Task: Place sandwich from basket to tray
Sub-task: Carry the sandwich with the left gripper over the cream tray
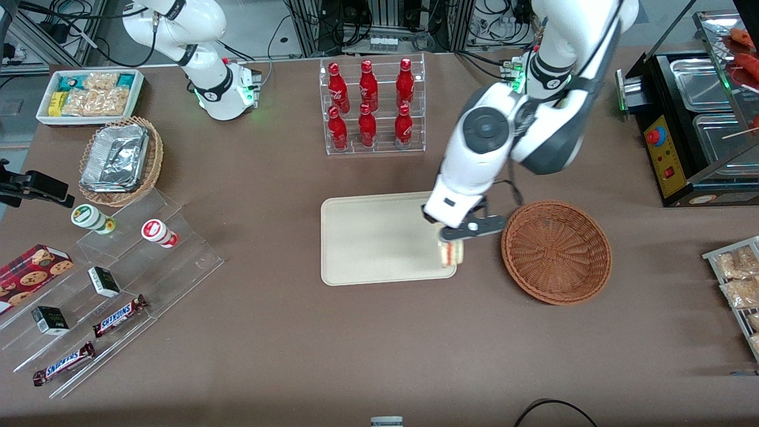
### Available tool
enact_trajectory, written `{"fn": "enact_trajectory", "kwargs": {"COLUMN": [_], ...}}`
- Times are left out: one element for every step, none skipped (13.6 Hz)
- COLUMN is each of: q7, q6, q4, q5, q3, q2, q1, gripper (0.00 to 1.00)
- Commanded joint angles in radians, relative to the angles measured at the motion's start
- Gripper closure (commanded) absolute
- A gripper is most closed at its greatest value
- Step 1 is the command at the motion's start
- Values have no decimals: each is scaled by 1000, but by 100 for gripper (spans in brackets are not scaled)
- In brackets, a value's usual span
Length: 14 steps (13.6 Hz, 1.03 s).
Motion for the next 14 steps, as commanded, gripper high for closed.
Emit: {"fn": "enact_trajectory", "kwargs": {"q7": [-11, -11, -11, -10, -11, -11, -11, -19, -28, -30, -42, -53, -54, -56], "q6": [33, 82, 136, 174, 204, 213, 215, 216, 230, 271, 297, 299, 299, 299], "q4": [112, 113, 113, 113, 116, 125, 134, 139, 140, 137, 137, 137, 137, 136], "q5": [17, 17, 17, 17, 19, 20, 34, 54, 62, 60, 60, 62, 62, 62], "q3": [14, 16, 16, 16, 19, 20, 20, 19, 17, 17, 16, 16, 13, 12], "q2": [150, 188, 220, 248, 271, 288, 305, 325, 342, 351, 356, 357, 360, 366], "q1": [-70, -90, -100, -112, -130, -141, -146, -147, -147, -147, -147, -149, -149, -149], "gripper": [100, 100, 100, 100, 100, 100, 100, 100, 100, 100, 100, 100, 100, 95]}}
